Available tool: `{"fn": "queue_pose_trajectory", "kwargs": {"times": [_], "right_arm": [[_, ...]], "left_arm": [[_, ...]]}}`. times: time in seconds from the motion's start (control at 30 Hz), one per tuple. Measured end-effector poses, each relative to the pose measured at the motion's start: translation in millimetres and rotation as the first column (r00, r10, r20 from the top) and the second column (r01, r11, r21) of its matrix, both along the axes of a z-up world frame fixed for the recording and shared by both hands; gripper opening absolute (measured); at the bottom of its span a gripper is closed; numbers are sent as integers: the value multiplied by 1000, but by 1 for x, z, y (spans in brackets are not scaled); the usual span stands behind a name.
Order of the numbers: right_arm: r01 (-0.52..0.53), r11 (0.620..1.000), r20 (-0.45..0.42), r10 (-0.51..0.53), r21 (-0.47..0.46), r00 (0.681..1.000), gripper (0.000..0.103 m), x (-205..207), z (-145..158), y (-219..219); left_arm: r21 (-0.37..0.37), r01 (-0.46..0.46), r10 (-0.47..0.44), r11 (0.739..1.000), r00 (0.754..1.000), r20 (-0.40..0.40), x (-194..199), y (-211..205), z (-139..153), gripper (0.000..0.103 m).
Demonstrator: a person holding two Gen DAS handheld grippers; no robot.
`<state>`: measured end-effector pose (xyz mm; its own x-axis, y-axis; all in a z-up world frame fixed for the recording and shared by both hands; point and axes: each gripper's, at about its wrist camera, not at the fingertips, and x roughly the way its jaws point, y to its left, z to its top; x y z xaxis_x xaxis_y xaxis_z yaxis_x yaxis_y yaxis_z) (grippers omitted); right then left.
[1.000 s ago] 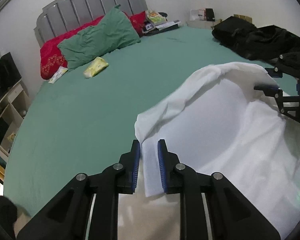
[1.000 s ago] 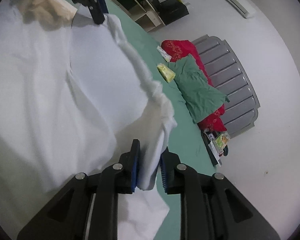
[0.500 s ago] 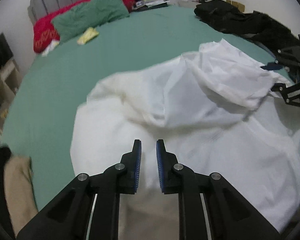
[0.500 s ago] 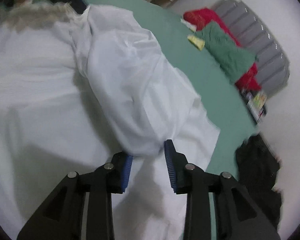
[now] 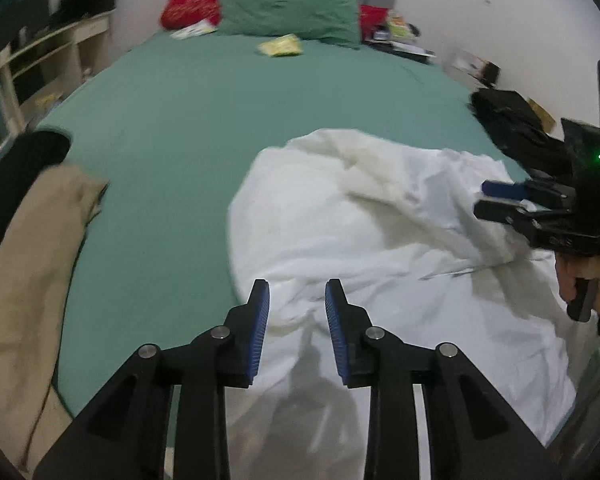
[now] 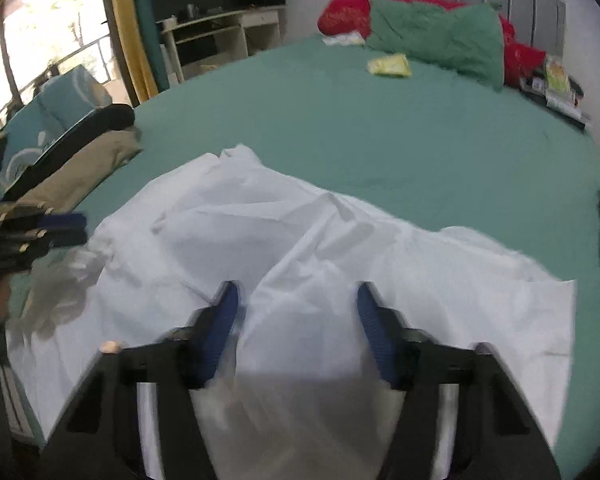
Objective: Fold large clothes
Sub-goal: 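Release the jacket with both grippers and smooth the folded body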
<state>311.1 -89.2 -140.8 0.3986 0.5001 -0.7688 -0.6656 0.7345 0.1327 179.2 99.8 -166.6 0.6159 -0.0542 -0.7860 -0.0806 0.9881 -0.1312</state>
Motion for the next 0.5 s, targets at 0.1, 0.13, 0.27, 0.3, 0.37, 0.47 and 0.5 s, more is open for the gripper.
{"fn": "queue_pose_trajectory", "kwargs": {"times": [0.1,0.13,0.27,0.3,0.37,0.47,0.5], "right_arm": [[-14,1000,-58,14,4,998,2,-4,-8,7],[-26,1000,-63,26,5,998,2,-9,-7,8],[-67,997,-39,66,-39,997,2,-46,3,9],[-73,996,-28,72,-50,997,2,-56,6,9],[-80,996,-37,78,-51,996,2,-77,7,6],[-89,995,-124,82,-53,989,2,-98,-3,-2],[-79,995,-131,71,-59,989,3,-103,-7,-4]], "left_arm": [[-30,-28,28,999,1000,-12,-4,10,-4,31],[-35,-36,36,999,999,-15,-4,13,-3,31],[-58,-55,55,997,998,-11,-17,16,1,31],[-65,-57,57,996,998,-3,-24,16,4,31],[-62,-57,57,996,998,-3,-33,15,6,31],[-45,-69,68,997,998,-11,-46,15,5,31],[-37,-73,73,997,997,-17,-50,16,3,31]]}}
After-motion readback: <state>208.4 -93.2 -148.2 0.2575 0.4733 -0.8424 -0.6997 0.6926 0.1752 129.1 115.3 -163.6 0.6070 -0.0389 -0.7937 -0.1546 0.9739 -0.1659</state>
